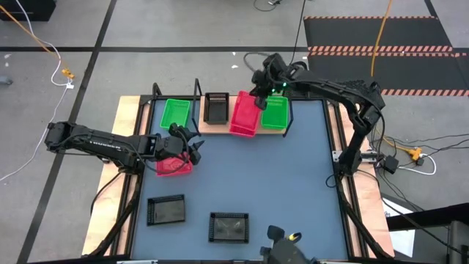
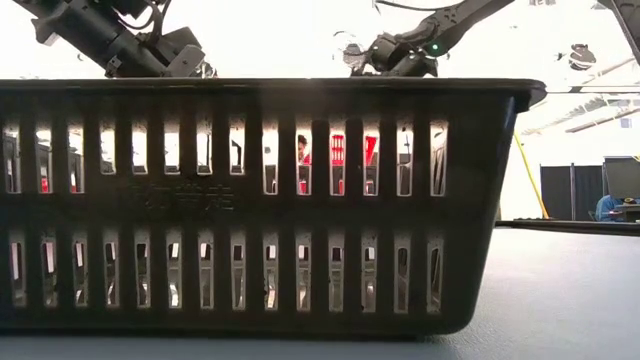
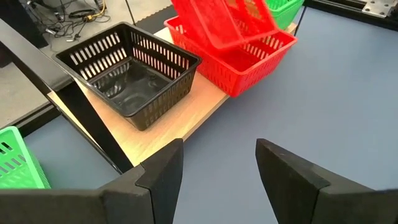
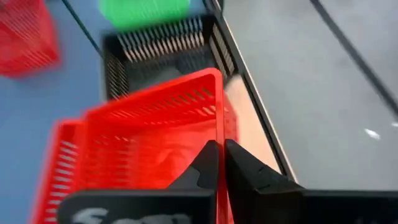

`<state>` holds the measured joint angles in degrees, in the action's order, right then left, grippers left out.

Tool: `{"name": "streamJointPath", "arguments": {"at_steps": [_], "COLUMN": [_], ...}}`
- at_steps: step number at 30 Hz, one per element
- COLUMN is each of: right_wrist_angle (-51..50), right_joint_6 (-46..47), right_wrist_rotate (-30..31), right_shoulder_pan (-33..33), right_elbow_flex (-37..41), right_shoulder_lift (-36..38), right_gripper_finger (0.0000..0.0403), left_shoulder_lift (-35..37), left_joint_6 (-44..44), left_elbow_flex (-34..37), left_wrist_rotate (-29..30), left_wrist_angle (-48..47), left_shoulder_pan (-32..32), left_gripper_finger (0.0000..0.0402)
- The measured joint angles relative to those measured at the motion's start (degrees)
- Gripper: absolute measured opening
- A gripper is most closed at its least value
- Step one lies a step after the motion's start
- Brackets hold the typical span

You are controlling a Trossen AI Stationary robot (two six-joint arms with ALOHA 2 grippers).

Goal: Stack baskets on shelf by color
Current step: Stack the right red bin on top of the red bin on the shelf

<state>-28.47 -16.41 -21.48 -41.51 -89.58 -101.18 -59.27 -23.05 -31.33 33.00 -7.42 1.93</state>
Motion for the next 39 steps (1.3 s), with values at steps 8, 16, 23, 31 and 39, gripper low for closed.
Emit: {"name": "streamJointPath", "arguments": {"at_steps": [8,16,23,31,39], "right_wrist_angle": [0.44,-3.36,-1.88,-1.49,-0.61], "right_joint_6": [8.16,7.96,7.6,5.22,5.23], "right_wrist_rotate": [-22.09,-28.3,-28.26,-27.88,-27.12], "right_shoulder_pan": [-6.64,-5.53,-3.25,-2.66,-3.88], "right_elbow_flex": [-0.87,-0.53,-0.53,-0.48,-0.48], "right_shoulder_lift": [0.37,0.3,-0.84,-4.33,-4.75], "right_gripper_finger": [0.0002,0.0001,0.0001,0.0001,0.0002], "left_shoulder_lift": [0.0,0.0,0.0,0.0,0.0], "left_joint_6": [0.0,0.22,-0.02,-0.24,-0.21], "left_elbow_flex": [0.0,0.0,0.0,0.0,0.0], "left_wrist_rotate": [0.01,0.04,0.03,-0.47,-0.53], "left_wrist_angle": [0.64,1.57,1.6,1.55,1.53], "left_shoulder_pan": [0.0,0.0,0.0,0.04,0.01], "left_gripper_finger": [0.0202,0.0202,0.0202,0.0202,0.0202]}}
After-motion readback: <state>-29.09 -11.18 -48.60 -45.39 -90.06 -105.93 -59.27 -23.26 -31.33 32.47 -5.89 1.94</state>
